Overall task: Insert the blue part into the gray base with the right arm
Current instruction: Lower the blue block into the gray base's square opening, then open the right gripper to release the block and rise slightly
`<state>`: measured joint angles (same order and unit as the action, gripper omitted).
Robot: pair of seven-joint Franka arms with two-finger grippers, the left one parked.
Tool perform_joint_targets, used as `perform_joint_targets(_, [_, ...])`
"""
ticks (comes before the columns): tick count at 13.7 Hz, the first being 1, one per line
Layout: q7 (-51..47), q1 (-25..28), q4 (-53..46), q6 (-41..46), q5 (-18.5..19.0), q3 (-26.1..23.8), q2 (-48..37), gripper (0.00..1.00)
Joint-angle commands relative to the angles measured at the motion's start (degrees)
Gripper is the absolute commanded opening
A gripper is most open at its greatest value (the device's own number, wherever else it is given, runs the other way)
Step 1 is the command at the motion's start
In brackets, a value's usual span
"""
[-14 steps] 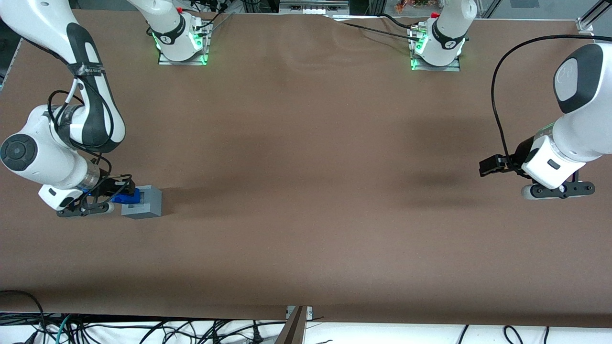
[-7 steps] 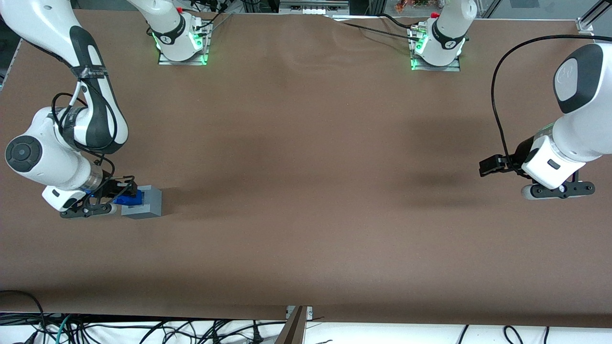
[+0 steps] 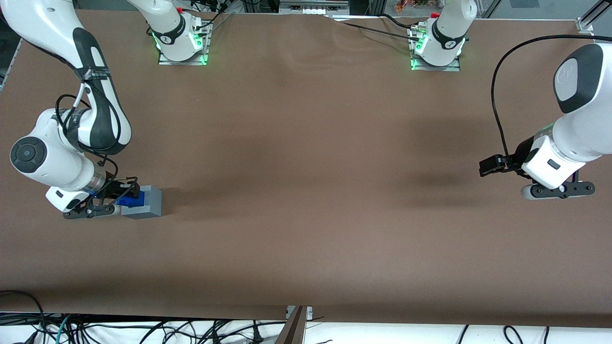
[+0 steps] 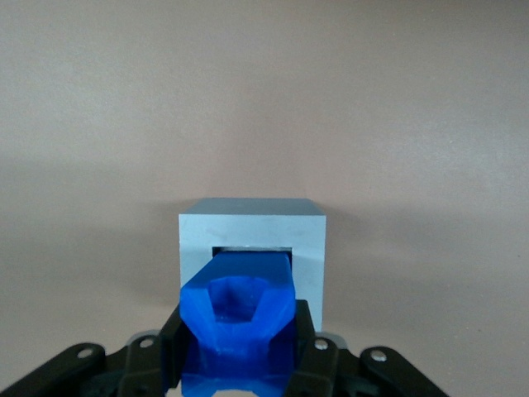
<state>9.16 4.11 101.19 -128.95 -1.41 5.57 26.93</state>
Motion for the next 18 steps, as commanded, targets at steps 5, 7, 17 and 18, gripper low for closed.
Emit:
perform_joint_targets(5, [-0.46, 0.02, -0.2, -1.04, -2.19, 0.15, 1.02, 0.28])
perform_joint_targets(7, [-0.46, -0.06, -0.29, -1.04, -2.63, 0.15, 1.02, 0.86])
perform_joint_targets(17, [-2.39, 0.46, -3.89, 15.19, -3.78, 0.06, -10.81, 0.99])
perform_joint_targets(18, [-2.48, 0.46, -3.89, 18.62, -3.52, 0.06, -13.71, 0.99])
